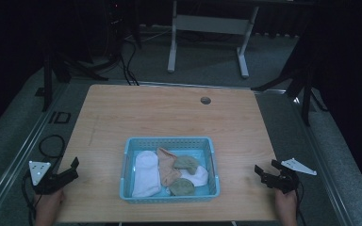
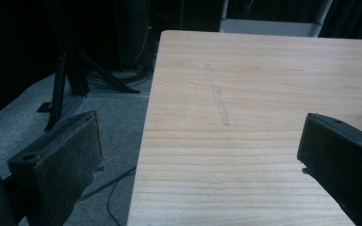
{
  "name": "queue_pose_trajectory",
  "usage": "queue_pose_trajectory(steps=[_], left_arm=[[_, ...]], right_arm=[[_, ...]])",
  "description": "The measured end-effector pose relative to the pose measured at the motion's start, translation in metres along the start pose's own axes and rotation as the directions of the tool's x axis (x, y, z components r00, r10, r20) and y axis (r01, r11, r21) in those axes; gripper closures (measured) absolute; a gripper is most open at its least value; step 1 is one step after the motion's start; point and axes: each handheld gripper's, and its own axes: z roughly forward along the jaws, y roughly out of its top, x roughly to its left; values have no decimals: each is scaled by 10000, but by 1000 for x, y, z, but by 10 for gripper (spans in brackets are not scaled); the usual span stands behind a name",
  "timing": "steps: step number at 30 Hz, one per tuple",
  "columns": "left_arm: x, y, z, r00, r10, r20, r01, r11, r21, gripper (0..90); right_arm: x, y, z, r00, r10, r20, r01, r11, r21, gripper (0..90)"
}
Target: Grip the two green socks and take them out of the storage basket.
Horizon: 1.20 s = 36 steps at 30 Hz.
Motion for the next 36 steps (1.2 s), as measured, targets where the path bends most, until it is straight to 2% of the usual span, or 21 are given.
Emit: queue_pose_trajectory(steps=[2,4,9,12,15,17,19,22,23,25,29,30,31,33,34,35,36], left_arm=[[0,0,0,10000,16,14,-16,10000,33,3],[0,0,0,10000,25,13,-25,10000,52,4],[0,0,1,9999,86,74,-87,9999,97,3],[-1,0,0,9999,103,77,-104,9999,93,3],[0,0,0,9999,80,74,-80,9999,91,4],[0,0,1,9999,86,89,-87,9999,107,3],[0,0,1,9999,84,96,-85,9999,108,3],[0,0,1,9999,80,78,-81,9999,114,3],[0,0,1,9999,79,80,-79,9999,109,3],[0,0,1,9999,85,74,-86,9999,104,4],[0,0,1,10000,63,53,-63,9999,120,3],[0,0,1,10000,45,45,-45,9999,127,4],[0,0,1,10000,33,45,-33,9999,138,4],[0,0,1,10000,13,50,-13,9999,147,3],[0,1,1,10000,18,52,-18,9999,152,3],[0,1,1,10000,28,61,-29,9999,146,3],[0,1,1,10000,36,54,-37,9999,143,4]], right_arm=[[4,0,2,9987,-479,-168,481,9987,149,133],[5,0,2,9982,-563,-179,566,9983,162,133],[5,0,2,9992,-387,57,386,9992,115,136],[4,0,2,9992,-378,-86,379,9991,175,135],[2,1,2,9925,-577,-1082,618,9975,354,132],[0,1,1,9878,-516,-1468,573,9978,347,133],[-2,1,1,9858,-531,-1591,629,9964,571,134],[-3,1,1,9769,-650,-2037,791,9950,617,134],[-3,2,2,9684,-705,-2393,910,9930,758,134],[-3,3,4,9554,-896,-2813,1195,9887,910,134],[2,5,8,9382,-1317,-3201,1871,9710,1491,138],[5,6,9,9298,-1562,-3332,2199,9618,1629,138],[5,6,9,9298,-1562,-3332,2199,9618,1629,138],[9,7,9,9228,-1836,-3387,2531,9517,1738,138],[12,9,9,9075,-1879,-3756,2700,9461,1790,137],[12,9,9,9075,-1879,-3756,2700,9461,1790,137],[13,10,9,9009,-1904,-3899,2795,9420,1859,137]])
